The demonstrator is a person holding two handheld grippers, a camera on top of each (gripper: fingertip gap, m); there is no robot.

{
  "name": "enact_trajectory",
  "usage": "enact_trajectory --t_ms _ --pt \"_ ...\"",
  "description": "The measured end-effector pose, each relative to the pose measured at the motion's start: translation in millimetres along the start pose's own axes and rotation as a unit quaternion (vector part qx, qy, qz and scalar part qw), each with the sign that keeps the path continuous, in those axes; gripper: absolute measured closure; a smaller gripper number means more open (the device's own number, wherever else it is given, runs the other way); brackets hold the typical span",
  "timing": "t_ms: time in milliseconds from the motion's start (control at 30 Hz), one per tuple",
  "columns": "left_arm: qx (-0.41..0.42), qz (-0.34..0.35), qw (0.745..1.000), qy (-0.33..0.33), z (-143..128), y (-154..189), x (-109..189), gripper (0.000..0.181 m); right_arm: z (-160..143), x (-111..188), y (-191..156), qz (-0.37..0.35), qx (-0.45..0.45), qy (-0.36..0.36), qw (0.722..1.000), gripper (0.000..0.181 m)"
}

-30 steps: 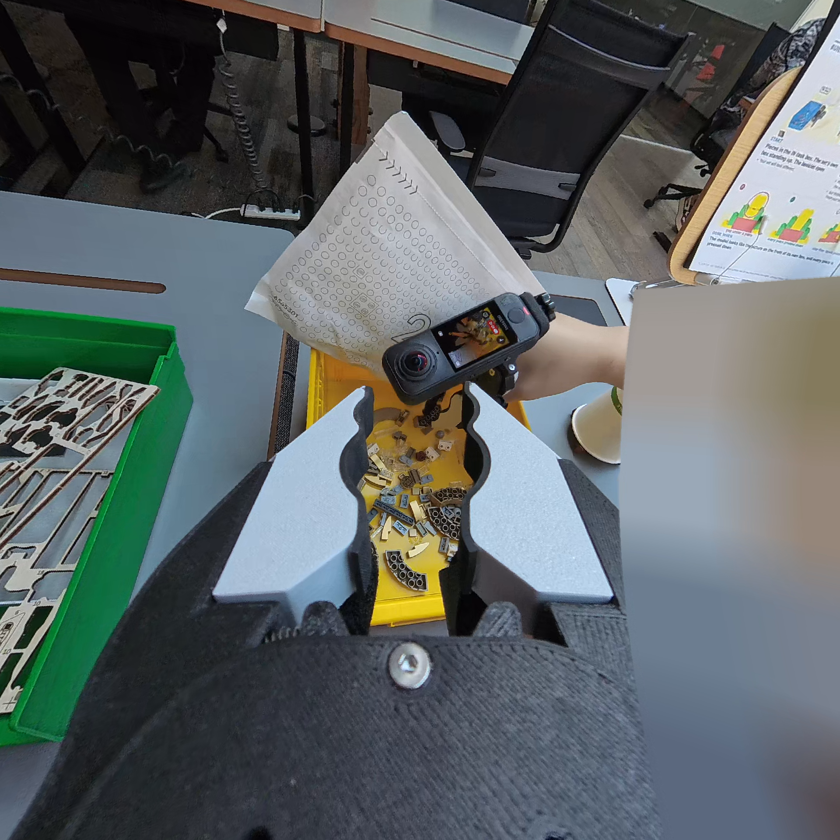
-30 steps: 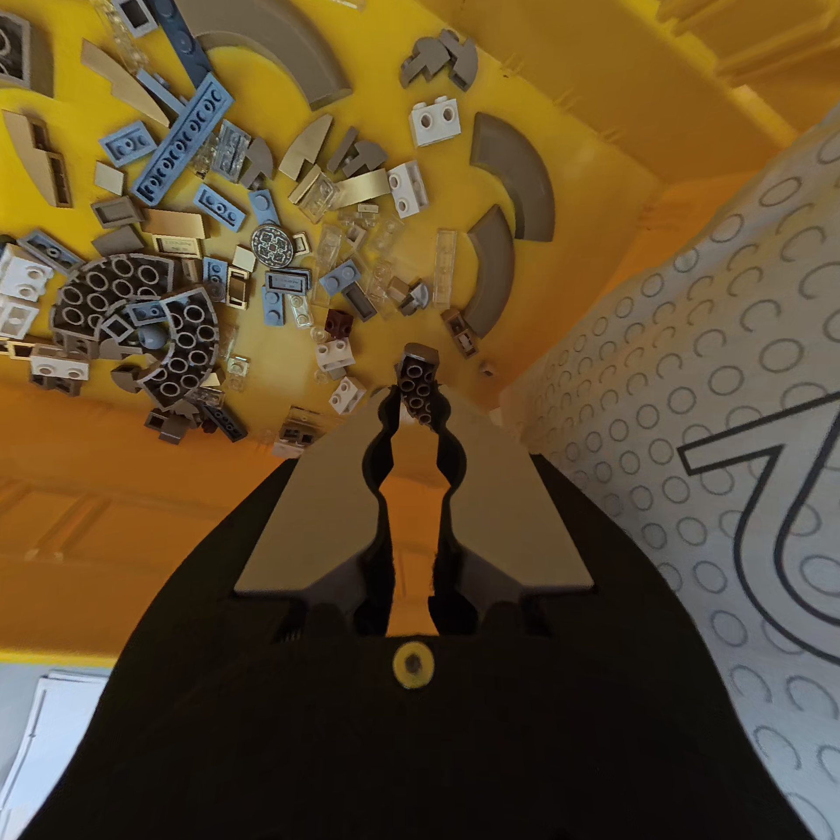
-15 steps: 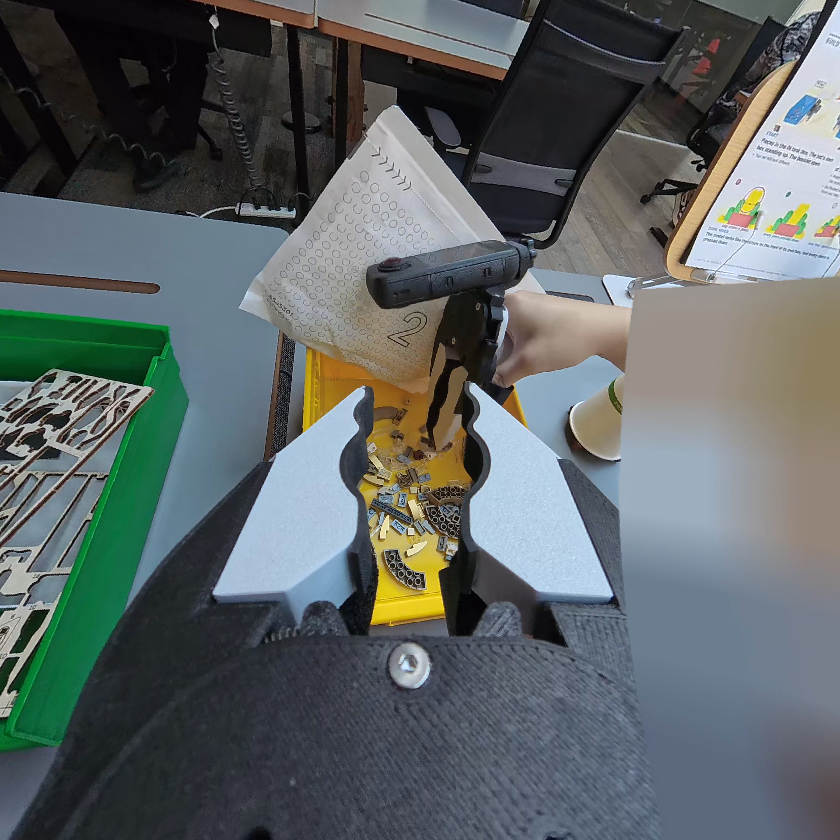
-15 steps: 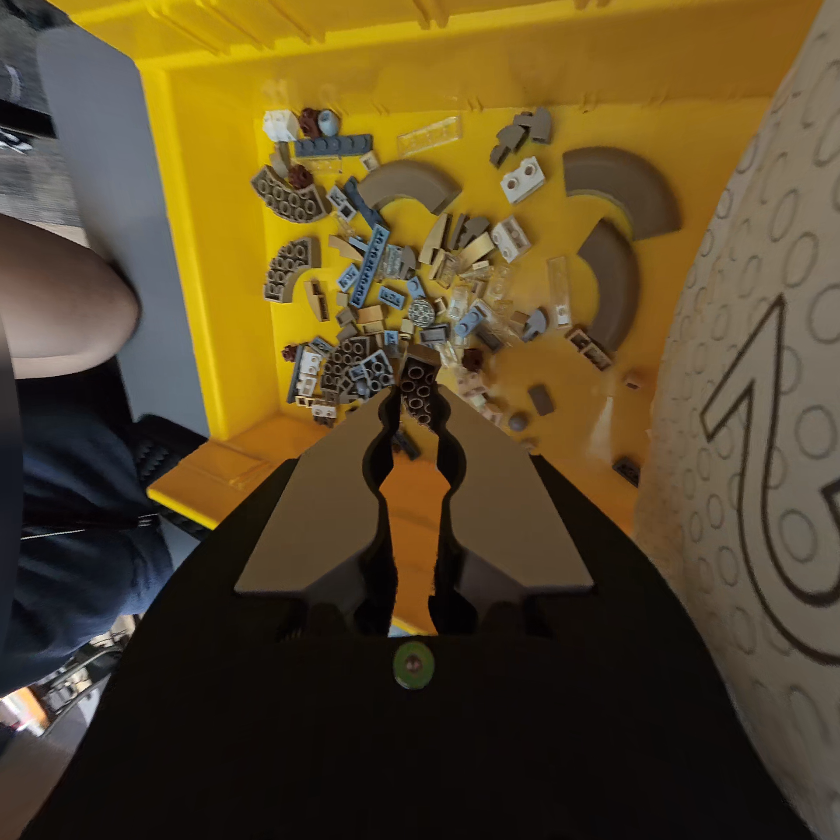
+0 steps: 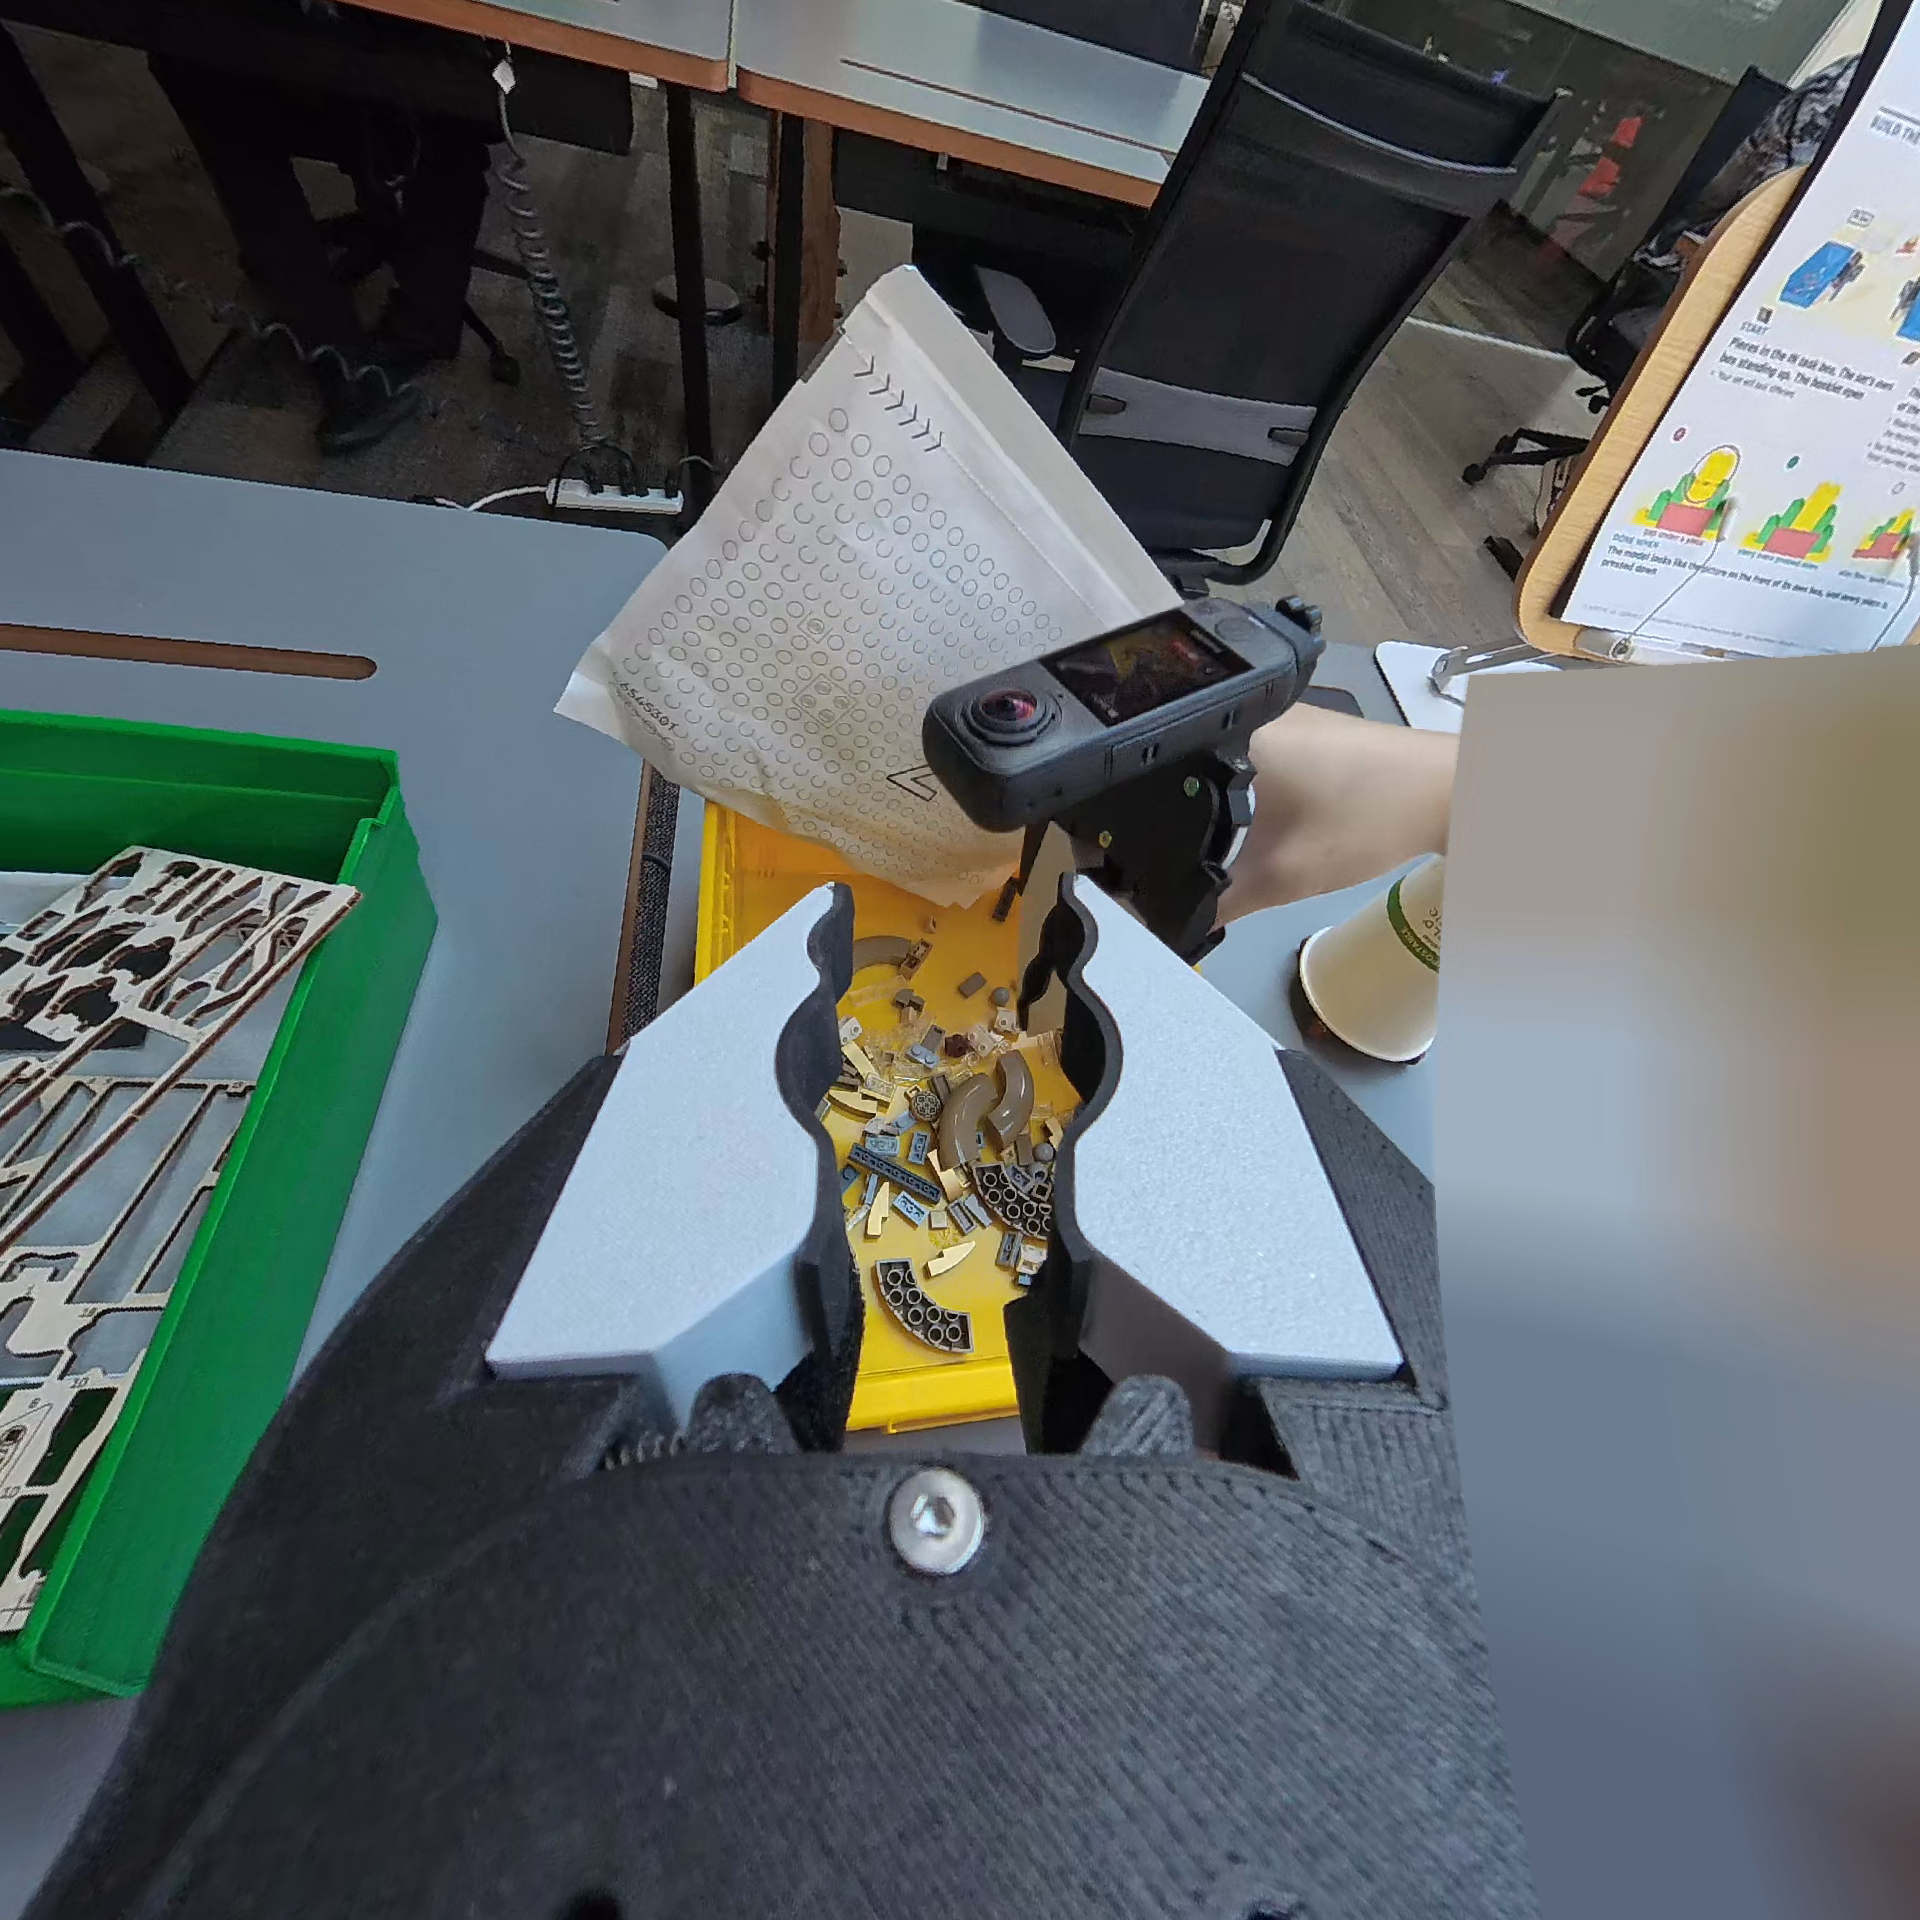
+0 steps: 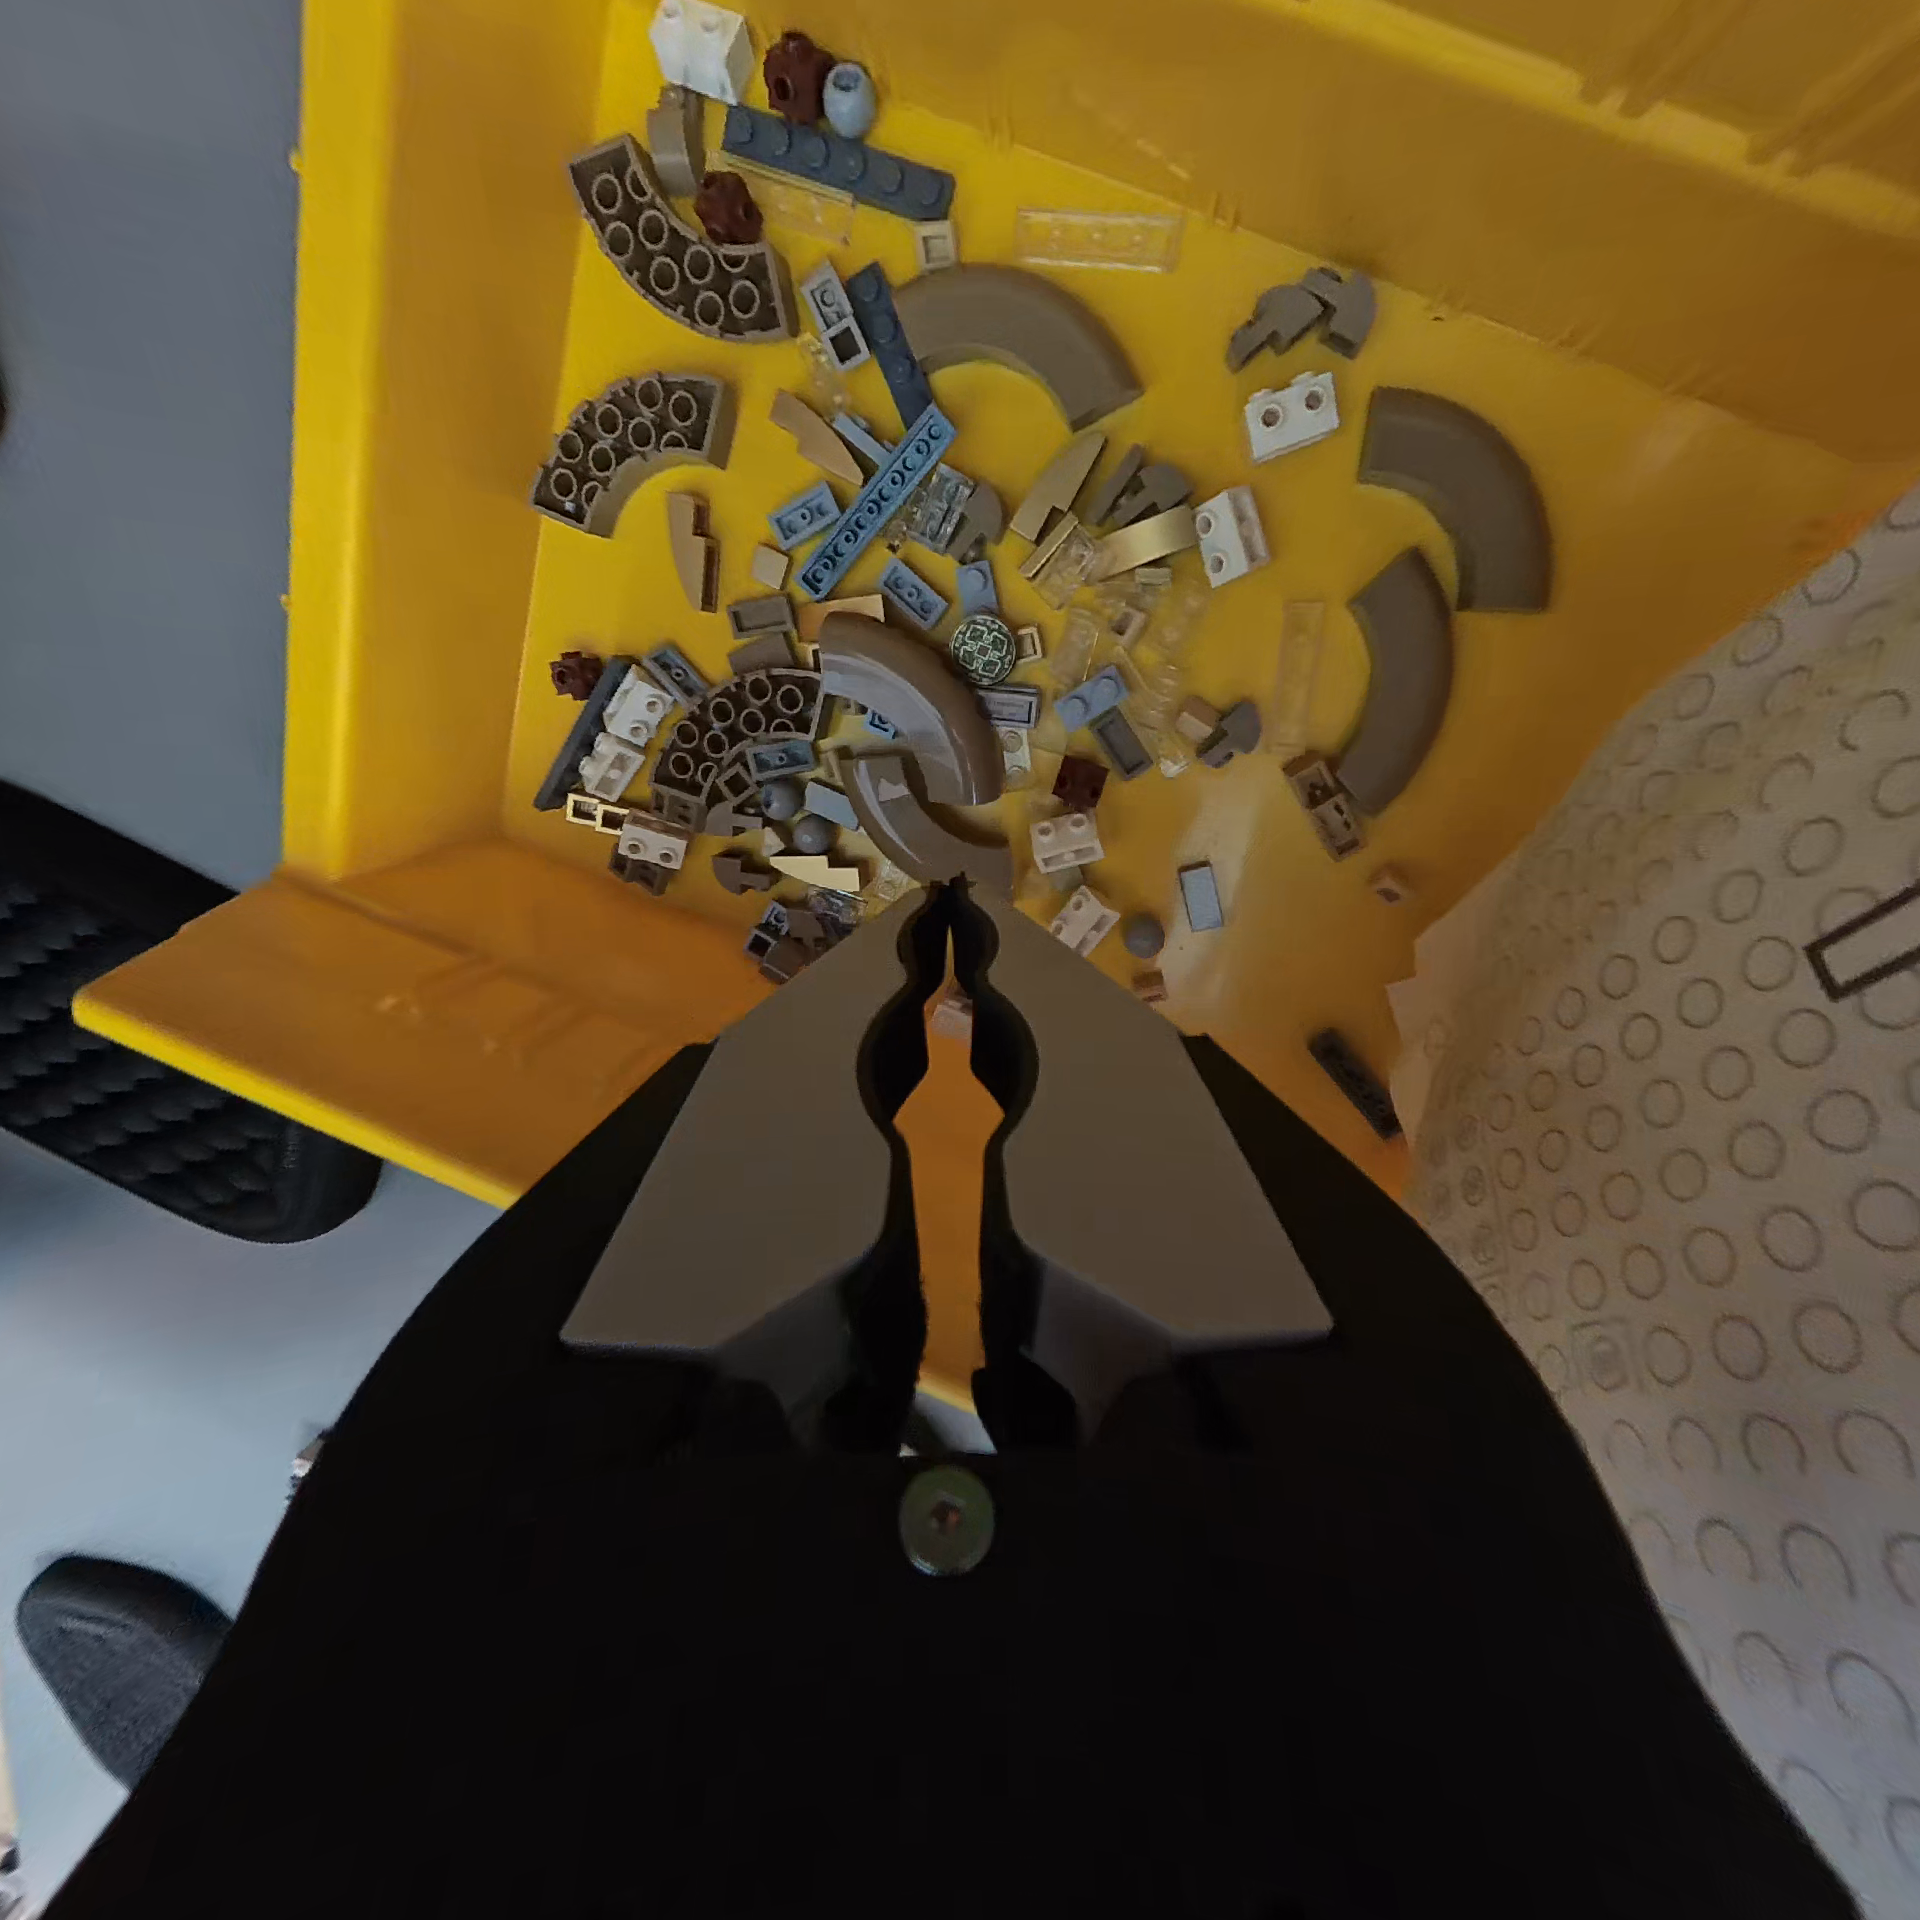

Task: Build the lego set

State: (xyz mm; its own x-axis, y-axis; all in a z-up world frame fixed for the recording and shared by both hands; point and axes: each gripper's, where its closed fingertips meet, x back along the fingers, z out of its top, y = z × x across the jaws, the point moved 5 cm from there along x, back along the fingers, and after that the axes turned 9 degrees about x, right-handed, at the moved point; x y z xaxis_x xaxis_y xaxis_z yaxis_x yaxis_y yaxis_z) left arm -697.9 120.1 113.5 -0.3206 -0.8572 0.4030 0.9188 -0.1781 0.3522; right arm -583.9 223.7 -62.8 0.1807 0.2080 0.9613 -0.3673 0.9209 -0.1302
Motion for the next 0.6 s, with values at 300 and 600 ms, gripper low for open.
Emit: enact_trajectory --t_ms 300,600 --pt "-0.004 0.002 1.000 -0.005 -1 2 -3 0.144 23 -32 2 -0.036 0.077 0.006 0.996 0.165" --pt "0.001 0.006 1.000 0.004 1 0 0 0.144 20 -23 43 -0.176 0.101 -0.022 0.979 0.175"
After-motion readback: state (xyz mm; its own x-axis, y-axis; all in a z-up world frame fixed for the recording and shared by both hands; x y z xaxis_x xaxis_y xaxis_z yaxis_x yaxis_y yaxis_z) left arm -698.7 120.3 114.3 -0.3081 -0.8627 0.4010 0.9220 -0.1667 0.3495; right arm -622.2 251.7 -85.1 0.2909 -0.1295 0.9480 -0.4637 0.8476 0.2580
